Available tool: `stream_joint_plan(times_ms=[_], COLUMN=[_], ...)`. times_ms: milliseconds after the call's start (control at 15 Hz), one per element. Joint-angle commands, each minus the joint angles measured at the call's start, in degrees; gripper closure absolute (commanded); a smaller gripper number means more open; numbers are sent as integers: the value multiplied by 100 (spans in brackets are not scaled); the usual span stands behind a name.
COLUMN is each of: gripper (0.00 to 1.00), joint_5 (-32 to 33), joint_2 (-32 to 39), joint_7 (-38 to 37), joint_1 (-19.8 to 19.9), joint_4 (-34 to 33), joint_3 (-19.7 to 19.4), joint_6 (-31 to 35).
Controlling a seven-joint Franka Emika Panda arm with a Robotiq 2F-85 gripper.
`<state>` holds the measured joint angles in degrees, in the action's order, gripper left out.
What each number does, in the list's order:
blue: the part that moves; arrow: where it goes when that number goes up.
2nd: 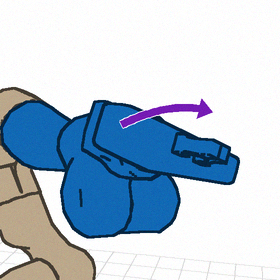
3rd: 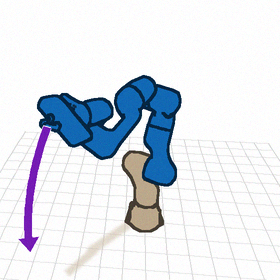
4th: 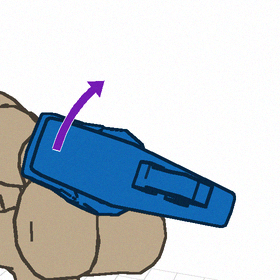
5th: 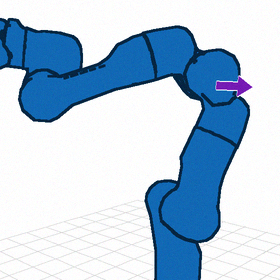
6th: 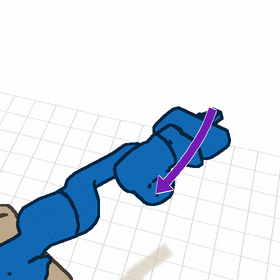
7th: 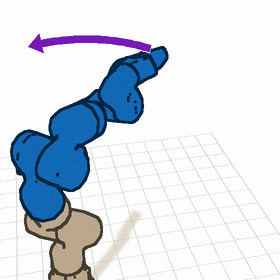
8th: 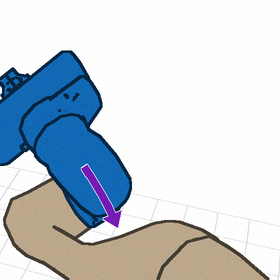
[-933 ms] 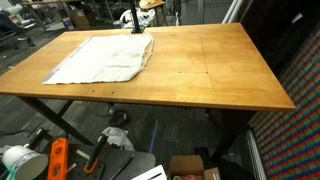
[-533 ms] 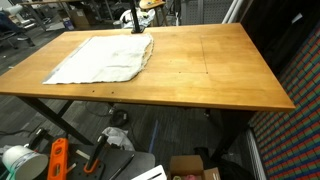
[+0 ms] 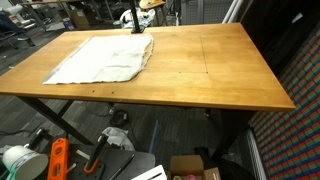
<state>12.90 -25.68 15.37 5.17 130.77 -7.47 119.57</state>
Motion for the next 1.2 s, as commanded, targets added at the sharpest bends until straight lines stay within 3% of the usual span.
stream_joint_plan(times_ms=[0,533,933,1133], gripper=[0,0,0,0], joint_5=[1,-54,-183,-638], joint_2=[2,203,966,1382], joint_7=[-2,67,490,960], joint_1=[-9,-11,1,-41], joint_4=[-10,33,-107,-196], joint_3=[-6,-77,-256,-409], joint_6=[-12,31,-278,-540])
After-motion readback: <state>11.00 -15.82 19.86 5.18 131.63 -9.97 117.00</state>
